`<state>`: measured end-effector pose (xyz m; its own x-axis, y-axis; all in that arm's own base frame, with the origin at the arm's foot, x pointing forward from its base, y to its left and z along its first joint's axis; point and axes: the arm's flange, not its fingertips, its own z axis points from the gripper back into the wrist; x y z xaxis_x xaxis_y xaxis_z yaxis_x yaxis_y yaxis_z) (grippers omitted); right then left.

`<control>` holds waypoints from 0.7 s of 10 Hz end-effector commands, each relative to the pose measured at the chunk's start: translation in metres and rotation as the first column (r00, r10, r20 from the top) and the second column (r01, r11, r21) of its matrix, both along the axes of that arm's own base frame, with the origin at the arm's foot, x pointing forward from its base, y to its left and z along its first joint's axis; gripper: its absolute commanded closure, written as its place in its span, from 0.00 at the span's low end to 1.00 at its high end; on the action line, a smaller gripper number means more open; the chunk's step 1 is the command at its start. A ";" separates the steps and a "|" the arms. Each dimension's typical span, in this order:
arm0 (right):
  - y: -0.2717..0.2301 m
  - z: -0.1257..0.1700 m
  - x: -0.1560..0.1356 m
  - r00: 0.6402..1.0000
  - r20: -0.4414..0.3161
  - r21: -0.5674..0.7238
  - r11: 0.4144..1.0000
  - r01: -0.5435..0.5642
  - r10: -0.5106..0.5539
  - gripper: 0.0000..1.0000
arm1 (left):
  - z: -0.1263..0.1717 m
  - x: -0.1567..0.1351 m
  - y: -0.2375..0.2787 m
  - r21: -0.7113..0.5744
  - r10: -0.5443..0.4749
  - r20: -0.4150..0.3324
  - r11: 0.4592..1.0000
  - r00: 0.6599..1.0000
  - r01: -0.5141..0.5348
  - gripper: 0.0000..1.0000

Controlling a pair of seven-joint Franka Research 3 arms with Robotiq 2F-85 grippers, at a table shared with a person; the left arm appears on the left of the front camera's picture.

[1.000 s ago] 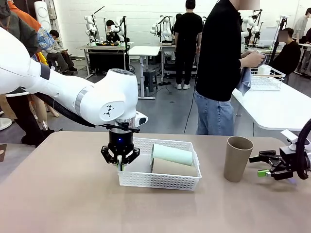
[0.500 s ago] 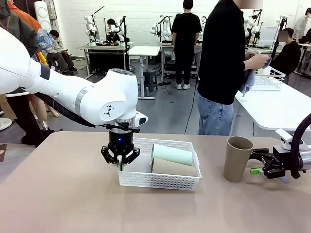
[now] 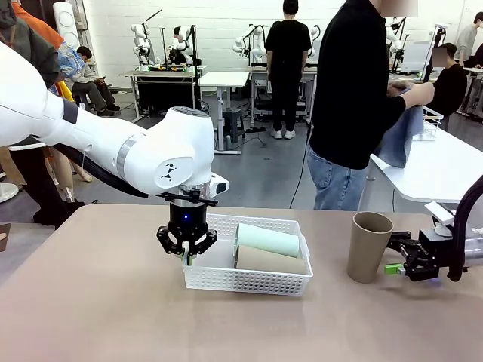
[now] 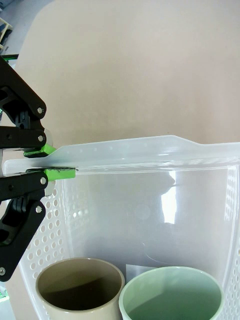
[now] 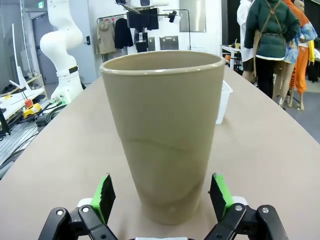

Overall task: Clean and organize the cups into the basket.
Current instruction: Pick up the Reusable plastic cup from the right side of the table and stack it inside the Organizing basket in the center of the table.

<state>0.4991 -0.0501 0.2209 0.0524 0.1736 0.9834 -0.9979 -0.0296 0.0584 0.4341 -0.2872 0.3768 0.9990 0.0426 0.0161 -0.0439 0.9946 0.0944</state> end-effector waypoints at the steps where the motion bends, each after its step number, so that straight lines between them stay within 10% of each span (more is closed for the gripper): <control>1: 0.011 -0.004 -0.006 0.999 0.033 0.005 1.000 -0.004 0.004 0.00 | 0.002 0.000 -0.001 -0.003 0.001 0.003 1.000 1.000 -0.001 1.00; 7: 0.031 -0.012 -0.003 0.999 0.025 -0.009 1.000 -0.027 0.027 0.00 | 0.002 0.000 -0.001 -0.003 0.001 0.003 1.000 1.000 -0.001 1.00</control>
